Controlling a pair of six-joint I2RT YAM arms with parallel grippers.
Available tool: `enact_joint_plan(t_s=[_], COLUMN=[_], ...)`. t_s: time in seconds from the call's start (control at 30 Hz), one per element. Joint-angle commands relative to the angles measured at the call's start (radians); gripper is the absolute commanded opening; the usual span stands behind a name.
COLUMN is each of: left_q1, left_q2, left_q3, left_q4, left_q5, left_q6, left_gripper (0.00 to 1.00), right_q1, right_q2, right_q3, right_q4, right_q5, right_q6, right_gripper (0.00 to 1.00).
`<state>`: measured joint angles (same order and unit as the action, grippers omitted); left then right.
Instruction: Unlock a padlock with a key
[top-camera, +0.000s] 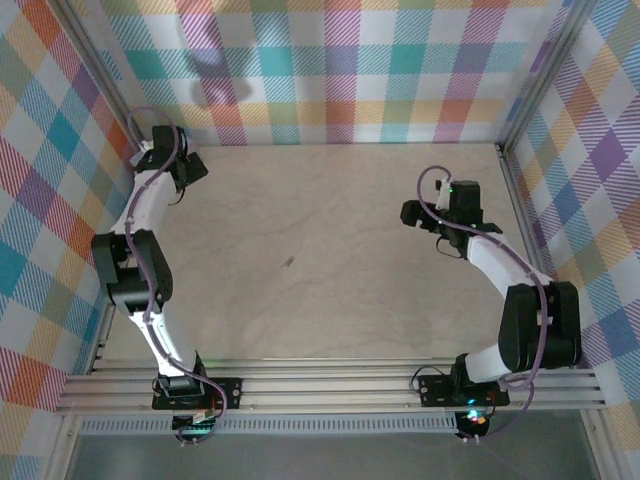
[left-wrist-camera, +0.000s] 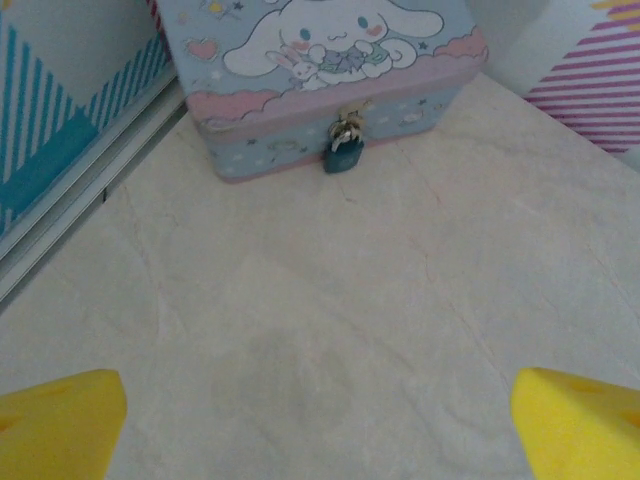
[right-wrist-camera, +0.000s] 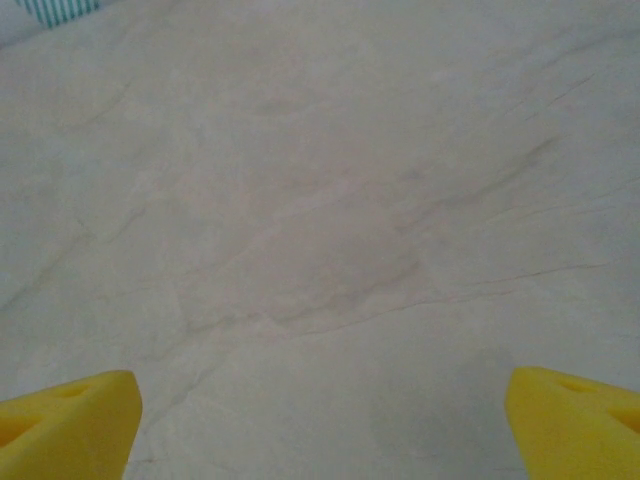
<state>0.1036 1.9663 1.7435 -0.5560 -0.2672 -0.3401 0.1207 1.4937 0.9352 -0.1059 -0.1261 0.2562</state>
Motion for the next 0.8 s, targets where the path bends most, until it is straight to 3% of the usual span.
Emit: enact_joint_plan(t_s=[0.0,0.33,0.53,0.77], left_q1=[0.022,0.037,0.040,0.053], left_q2=[0.085,0.375,0.475,0.578], left_q3=[0.115,0.484,0.601,0.740], left_q4=[-0.070,-0.082,-0.046,-0.072], left_q5=[-0.040,-0.102,-0.104,-0.215], left_q6=[-0.027,-0.048,-0.007,-0.061], left_gripper=[0.96,0.87,0.74,0.69], right_q1=[0.036,0.095,0.100,0.103], right_q2=[0.058,0.190,0.192,0.194], right_q3=[0.053,0.208,0.225,0.224], right_q4=[-0.067,-0.164,-0.177,-0.195], right_q5=[-0.030,-0.064,-0.067,-0.077], right_q6=[0.027,0.010,-0.003,-0.010], right_gripper=[0.93,0.89,0.89,0.89])
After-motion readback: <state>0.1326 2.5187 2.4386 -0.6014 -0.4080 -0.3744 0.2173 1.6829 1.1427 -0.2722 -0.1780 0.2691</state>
